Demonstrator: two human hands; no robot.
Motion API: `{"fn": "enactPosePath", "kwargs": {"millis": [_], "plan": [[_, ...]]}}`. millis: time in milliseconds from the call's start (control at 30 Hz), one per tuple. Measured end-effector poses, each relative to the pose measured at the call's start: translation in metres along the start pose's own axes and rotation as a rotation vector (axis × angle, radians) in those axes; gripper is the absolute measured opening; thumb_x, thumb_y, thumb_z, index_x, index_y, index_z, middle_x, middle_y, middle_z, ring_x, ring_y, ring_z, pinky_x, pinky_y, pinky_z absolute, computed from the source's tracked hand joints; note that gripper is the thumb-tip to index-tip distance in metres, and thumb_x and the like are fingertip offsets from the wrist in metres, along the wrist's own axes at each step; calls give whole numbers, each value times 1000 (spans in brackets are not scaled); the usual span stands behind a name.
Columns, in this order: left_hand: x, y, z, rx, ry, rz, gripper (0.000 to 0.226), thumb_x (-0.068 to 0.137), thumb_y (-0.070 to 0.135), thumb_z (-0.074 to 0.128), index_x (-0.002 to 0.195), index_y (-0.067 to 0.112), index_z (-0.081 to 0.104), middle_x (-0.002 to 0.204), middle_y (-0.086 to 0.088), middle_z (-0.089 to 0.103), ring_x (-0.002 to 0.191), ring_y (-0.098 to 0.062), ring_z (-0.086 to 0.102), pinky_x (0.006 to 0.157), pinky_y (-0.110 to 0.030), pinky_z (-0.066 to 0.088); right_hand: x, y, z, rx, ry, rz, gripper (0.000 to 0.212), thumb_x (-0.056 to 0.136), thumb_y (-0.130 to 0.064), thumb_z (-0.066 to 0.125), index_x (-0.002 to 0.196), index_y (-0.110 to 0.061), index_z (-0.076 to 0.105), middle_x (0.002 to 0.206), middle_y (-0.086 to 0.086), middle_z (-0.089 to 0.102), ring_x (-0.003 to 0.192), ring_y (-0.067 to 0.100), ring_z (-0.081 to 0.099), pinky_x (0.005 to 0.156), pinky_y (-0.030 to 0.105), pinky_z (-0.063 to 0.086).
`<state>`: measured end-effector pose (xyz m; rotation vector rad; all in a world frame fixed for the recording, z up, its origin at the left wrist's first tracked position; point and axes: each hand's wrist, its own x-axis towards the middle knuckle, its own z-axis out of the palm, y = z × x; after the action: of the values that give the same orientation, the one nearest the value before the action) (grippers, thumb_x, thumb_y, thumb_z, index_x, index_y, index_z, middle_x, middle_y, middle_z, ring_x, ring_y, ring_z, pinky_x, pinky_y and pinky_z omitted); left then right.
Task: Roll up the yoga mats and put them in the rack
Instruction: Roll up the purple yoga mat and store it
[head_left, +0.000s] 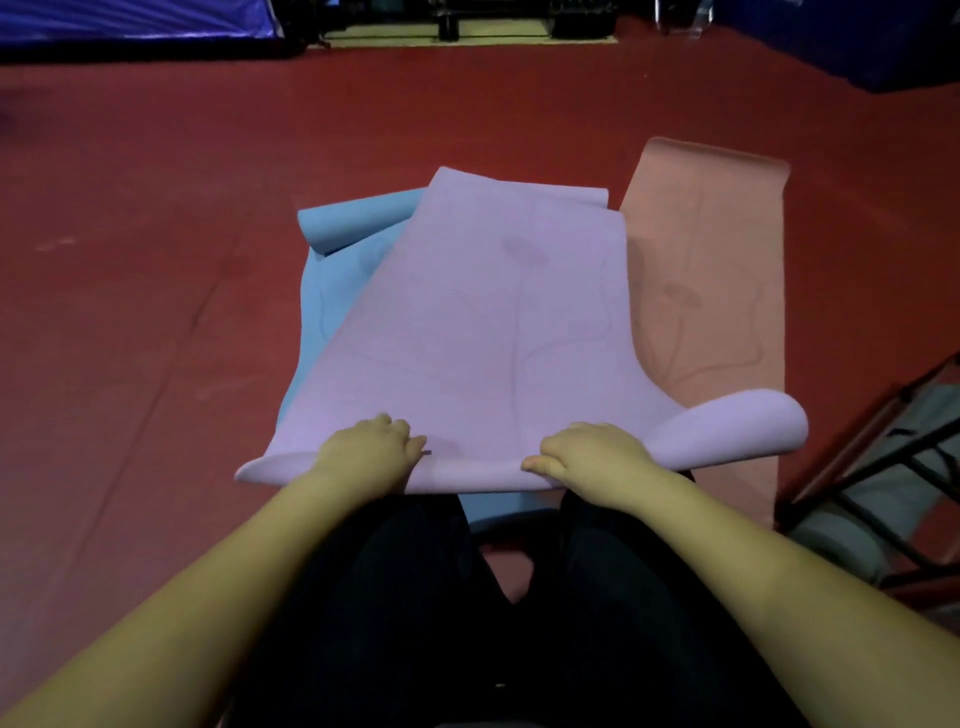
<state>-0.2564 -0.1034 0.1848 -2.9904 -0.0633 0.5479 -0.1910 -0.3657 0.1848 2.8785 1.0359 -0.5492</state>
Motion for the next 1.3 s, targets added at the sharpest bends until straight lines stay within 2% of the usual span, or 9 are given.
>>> {"fn": "enactPosePath", "kwargs": {"millis": [67,133,333,500,633,800,967,1200,1300], "plan": [[-8,4,7,20,221,-42,46,95,45,39,89,13,71,91,-9,56,86,-32,55,71,-41,44,4,3,5,89,-50,22,47,98,-62,32,87,-23,55,102,3,63,100,25,57,81,36,44],[-18,8,23,16,483,-36,46,87,46,43,65,13,65,74,-8,51,71,-31,50,64,-39,34,9,8,11,148,-90,45,50,97,-65,32,88,-22,55,101,3,64,97,26,58,80,36,44],[-35,9,58,80,622,20,56,92,60,37,71,11,53,73,-10,49,70,-31,49,68,-44,38,22,19,5,337,-140,57,48,94,-64,42,88,-19,58,97,4,62,93,26,56,86,36,45],[-12,0,42,-1,450,26,63,86,63,30,63,12,57,58,-7,55,54,-30,57,47,-36,42,24,22,-4,359,-80,108,45,89,-68,49,88,-23,51,80,-8,55,83,21,54,71,33,40],[-5,-3,33,20,308,20,84,80,70,-4,98,21,62,92,-3,68,89,-29,66,66,-35,40,8,34,-10,211,106,116,43,91,-63,50,79,-21,46,75,-6,54,78,22,52,67,34,37],[-5,2,26,-11,358,4,56,104,53,20,107,20,66,95,-3,71,90,-29,67,73,-36,49,-18,62,1,91,301,171,37,96,-53,46,77,-22,53,89,1,61,92,25,55,74,36,42],[-7,4,17,-29,260,-30,45,107,45,23,122,24,61,105,-3,69,98,-28,65,83,-40,50,-34,69,17,-26,514,281,58,90,-55,38,61,-12,63,68,5,55,75,32,58,63,37,44],[1,-2,-33,-148,237,-152,60,105,49,20,99,16,70,110,-11,69,103,-32,62,88,-36,43,-37,75,-33,204,195,407,48,99,-57,36,79,-17,55,88,8,60,90,31,57,69,35,39],[8,-7,-53,-169,82,-127,62,105,48,18,106,12,67,120,-15,65,111,-31,58,97,-38,40,-38,85,-54,308,-48,378,56,98,-63,32,113,-21,66,126,5,62,116,26,54,94,35,41]]}}
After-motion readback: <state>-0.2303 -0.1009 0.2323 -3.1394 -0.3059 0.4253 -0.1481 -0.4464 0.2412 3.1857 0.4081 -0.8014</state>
